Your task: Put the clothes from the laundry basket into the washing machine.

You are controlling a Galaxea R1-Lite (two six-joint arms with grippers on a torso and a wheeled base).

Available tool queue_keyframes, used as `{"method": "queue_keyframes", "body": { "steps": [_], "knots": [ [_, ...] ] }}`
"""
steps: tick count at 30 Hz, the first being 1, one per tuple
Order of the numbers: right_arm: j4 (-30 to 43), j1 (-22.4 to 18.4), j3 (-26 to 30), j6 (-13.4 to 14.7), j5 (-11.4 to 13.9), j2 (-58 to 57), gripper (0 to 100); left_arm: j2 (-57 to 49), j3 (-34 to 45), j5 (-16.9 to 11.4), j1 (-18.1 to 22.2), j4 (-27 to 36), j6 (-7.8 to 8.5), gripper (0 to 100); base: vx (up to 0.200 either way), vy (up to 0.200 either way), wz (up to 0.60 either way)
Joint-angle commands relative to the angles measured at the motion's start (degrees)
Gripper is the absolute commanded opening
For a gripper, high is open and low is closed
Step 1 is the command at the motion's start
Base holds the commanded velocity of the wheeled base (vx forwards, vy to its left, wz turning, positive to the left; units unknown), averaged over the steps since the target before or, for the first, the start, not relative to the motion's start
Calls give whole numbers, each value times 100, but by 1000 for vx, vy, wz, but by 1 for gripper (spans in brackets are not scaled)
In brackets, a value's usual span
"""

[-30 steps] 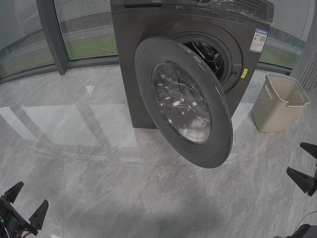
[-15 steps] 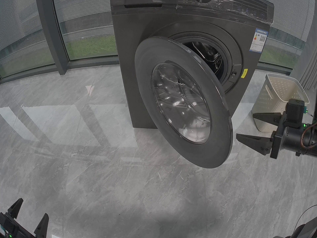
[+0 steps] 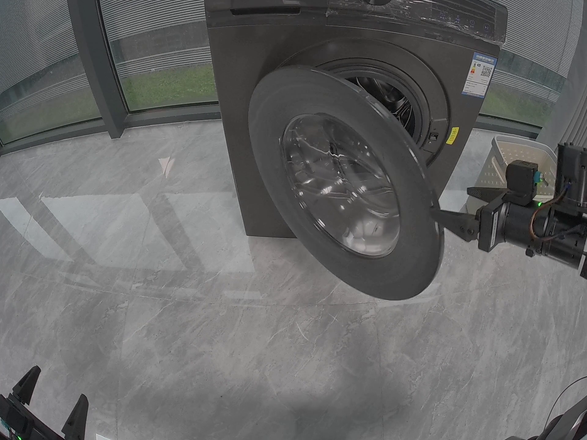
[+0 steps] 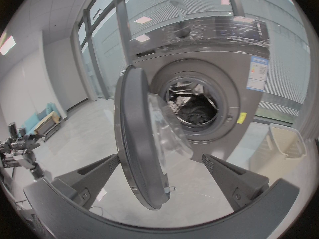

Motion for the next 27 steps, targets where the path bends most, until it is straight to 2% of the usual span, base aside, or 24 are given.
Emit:
{"method": "queue_keyframes", "body": {
  "steps": [1,2,4,9,11,12,14,16,21,25,27],
  "knots": [
    [-170,-941,-166,-21,-109,175,100,23,101,1,2,-4,4,100,0,0,0],
    [-179,-1249,-193,-39,-100,175,100,23,101,1,2,-4,4,100,0,0,0],
    [-179,-1478,-201,-47,-83,157,100,23,101,1,2,-4,4,100,0,0,0],
    [-144,-1442,115,-30,40,-63,100,23,101,1,2,-4,-4,100,0,0,0],
    [-135,-1416,221,-30,76,-168,100,23,101,1,10,-4,-4,100,0,-200,0],
    [-108,-1302,370,-30,128,-282,100,15,101,9,10,-13,-4,100,0,-200,0],
    [-108,-827,642,14,93,-440,100,23,101,9,10,-13,-4,100,0,-200,0],
    [-108,-599,809,41,93,-520,100,23,101,9,10,-13,-4,100,0,-200,0],
    [-135,-326,950,102,111,-520,100,23,101,9,2,-13,-4,100,0,-200,0],
    [-161,254,994,621,120,-511,100,23,101,9,2,-13,-4,100,0,-200,0],
    [-161,421,1003,735,111,-511,100,23,101,9,10,-13,-4,100,0,-200,0]
  ]
}}
